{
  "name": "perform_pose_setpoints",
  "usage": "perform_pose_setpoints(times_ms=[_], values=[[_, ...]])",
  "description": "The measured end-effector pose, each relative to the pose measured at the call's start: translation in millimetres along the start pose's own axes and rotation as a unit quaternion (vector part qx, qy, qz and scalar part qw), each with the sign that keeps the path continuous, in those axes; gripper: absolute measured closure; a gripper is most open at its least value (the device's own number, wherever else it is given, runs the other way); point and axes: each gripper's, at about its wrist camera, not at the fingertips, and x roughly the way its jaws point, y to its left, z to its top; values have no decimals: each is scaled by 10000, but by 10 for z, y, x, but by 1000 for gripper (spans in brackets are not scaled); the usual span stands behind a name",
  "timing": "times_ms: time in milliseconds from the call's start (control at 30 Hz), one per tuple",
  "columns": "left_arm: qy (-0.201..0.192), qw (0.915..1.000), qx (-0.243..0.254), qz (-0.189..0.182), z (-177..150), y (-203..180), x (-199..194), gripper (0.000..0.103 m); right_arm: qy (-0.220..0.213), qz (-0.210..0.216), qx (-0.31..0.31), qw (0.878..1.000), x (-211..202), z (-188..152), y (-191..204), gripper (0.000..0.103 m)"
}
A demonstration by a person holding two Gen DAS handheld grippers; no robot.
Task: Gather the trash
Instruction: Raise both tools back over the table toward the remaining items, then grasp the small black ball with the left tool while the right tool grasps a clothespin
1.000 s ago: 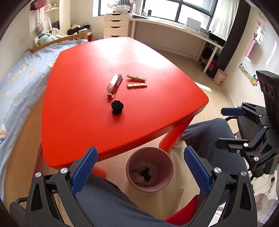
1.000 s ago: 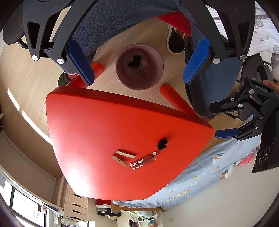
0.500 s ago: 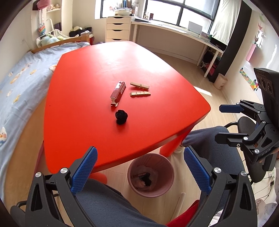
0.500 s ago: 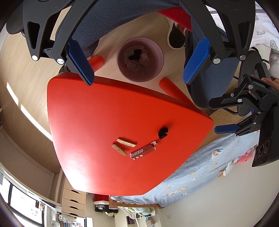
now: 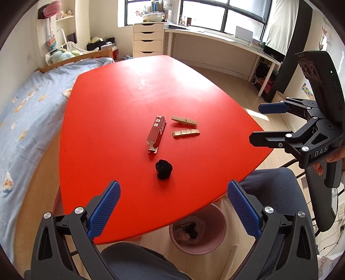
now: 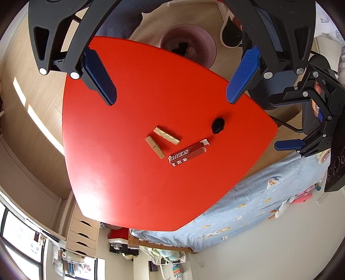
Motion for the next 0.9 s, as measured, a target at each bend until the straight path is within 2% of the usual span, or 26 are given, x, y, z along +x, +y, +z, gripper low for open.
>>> perform_pose_setpoints(times_ms=[300,667,900], values=[[52,9999,104,-43,150,84,219,8,79,19,-218,9997,367,415,-186,3],[428,9989,178,48,221,141,595,8,397,92,-658,9970,992,685,-289,4],[626,9980,90,-40,230,173,794,9,708,210,-712,9947,1298,721,-307,26]])
